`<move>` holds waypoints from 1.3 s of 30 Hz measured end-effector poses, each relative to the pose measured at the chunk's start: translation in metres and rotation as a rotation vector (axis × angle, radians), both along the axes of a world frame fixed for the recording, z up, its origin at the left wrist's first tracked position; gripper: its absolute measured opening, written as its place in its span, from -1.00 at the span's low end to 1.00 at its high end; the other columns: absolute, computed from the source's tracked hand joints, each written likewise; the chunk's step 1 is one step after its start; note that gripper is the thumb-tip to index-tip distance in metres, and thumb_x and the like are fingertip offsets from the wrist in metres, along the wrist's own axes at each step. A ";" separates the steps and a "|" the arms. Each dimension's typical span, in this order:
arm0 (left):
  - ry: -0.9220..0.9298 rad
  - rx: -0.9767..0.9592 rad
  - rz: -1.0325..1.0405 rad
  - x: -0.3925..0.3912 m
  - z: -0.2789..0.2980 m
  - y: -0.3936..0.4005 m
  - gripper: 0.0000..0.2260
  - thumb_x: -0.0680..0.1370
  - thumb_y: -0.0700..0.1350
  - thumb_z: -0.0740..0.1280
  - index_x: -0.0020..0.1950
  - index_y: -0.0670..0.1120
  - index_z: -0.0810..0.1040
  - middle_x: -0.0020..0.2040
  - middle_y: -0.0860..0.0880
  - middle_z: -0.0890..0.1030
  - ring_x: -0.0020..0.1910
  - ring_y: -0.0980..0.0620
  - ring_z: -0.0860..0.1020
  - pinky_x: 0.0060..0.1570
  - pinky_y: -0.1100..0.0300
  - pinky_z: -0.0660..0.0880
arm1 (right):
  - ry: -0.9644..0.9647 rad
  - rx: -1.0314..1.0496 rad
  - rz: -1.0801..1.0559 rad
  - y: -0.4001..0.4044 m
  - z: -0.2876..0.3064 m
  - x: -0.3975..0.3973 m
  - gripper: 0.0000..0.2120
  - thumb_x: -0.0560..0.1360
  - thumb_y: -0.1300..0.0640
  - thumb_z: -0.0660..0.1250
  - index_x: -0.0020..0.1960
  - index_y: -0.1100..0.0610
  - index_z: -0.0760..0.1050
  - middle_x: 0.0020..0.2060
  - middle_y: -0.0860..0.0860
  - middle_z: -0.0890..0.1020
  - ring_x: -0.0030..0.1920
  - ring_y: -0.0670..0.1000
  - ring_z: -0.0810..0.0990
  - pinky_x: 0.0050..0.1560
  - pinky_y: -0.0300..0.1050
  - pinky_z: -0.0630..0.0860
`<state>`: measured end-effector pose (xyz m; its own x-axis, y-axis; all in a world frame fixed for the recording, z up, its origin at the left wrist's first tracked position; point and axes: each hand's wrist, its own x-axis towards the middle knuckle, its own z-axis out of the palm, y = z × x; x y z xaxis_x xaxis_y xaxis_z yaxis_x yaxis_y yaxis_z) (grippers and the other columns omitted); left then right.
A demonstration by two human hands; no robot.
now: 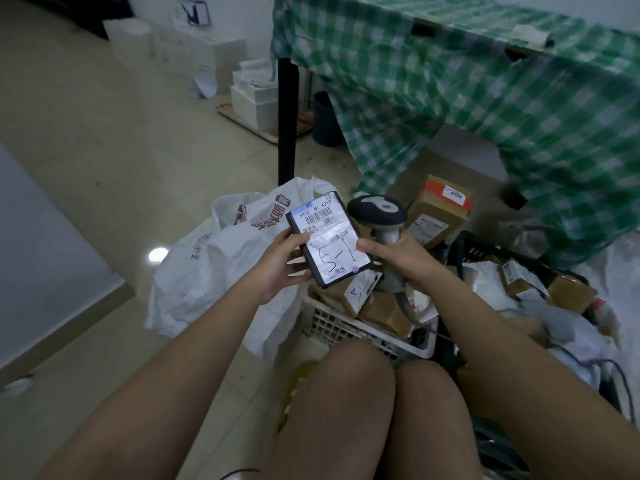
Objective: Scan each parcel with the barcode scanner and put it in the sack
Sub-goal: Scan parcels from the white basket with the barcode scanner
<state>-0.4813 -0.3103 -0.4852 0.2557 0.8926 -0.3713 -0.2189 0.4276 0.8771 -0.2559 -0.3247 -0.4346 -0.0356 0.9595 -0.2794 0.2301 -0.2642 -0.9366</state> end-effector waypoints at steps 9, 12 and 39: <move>-0.029 -0.007 0.030 -0.042 -0.016 0.004 -0.67 0.60 -0.03 0.25 0.38 0.06 0.40 0.20 -0.07 0.60 0.09 -0.08 0.62 -0.04 0.08 0.59 | 0.016 -0.051 0.141 0.022 -0.018 -0.048 -0.37 0.38 0.03 0.51 0.37 0.14 0.38 0.14 0.03 0.64 0.05 -0.08 0.66 -0.06 -0.24 0.58; -0.076 -0.021 0.037 -0.046 -0.024 0.012 -0.64 0.59 -0.02 0.28 0.39 0.06 0.38 0.23 -0.07 0.59 0.09 -0.09 0.62 -0.05 0.08 0.60 | 0.051 -0.071 0.131 0.032 -0.022 -0.054 -0.45 0.44 0.11 0.45 0.37 0.13 0.37 0.14 0.01 0.64 0.07 -0.09 0.65 0.04 -0.18 0.60; 1.413 0.215 -0.196 0.039 -0.139 0.134 -0.82 0.58 -0.07 0.26 0.10 -0.15 0.46 0.10 -0.15 0.52 0.08 -0.14 0.50 -0.04 0.05 0.47 | 0.131 0.055 -0.258 0.126 -0.070 -0.011 -0.76 0.46 0.20 0.44 -0.08 -0.03 0.41 -0.15 -0.06 0.66 -0.04 0.01 0.66 0.08 0.06 0.59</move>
<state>-0.4427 -0.1763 -0.6238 -0.0827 0.9571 -0.2779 0.9163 0.1827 0.3564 -0.2666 -0.1990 -0.5042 0.1794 0.9551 -0.2357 0.0378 -0.2461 -0.9685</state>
